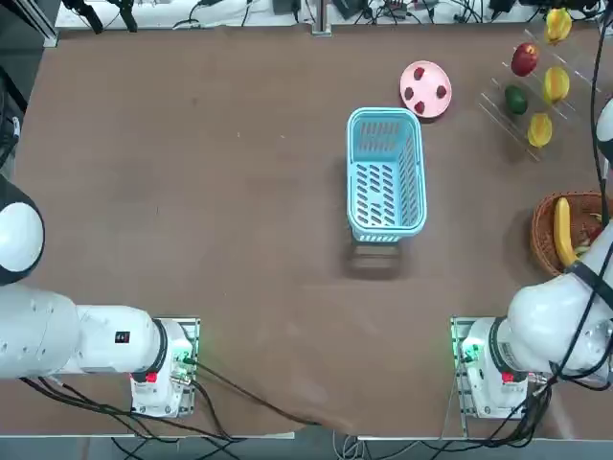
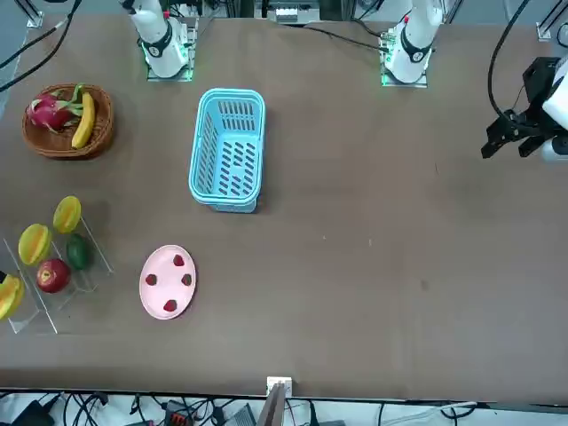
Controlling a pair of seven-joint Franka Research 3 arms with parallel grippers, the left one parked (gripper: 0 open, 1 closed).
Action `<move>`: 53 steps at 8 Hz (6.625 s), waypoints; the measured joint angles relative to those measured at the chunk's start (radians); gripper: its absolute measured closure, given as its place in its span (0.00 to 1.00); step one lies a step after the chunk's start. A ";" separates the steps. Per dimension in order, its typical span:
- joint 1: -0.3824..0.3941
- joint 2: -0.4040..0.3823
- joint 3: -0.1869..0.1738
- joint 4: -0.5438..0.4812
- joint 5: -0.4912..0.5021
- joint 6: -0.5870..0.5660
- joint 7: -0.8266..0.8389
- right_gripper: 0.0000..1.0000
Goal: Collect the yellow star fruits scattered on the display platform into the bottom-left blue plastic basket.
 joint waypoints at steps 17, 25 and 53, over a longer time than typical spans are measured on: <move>-0.059 0.108 0.033 0.008 0.050 0.105 -0.003 0.60; -0.043 0.037 0.040 0.053 0.052 -0.185 0.000 0.82; 0.034 -0.243 -0.111 -0.373 0.088 -0.211 -0.027 0.00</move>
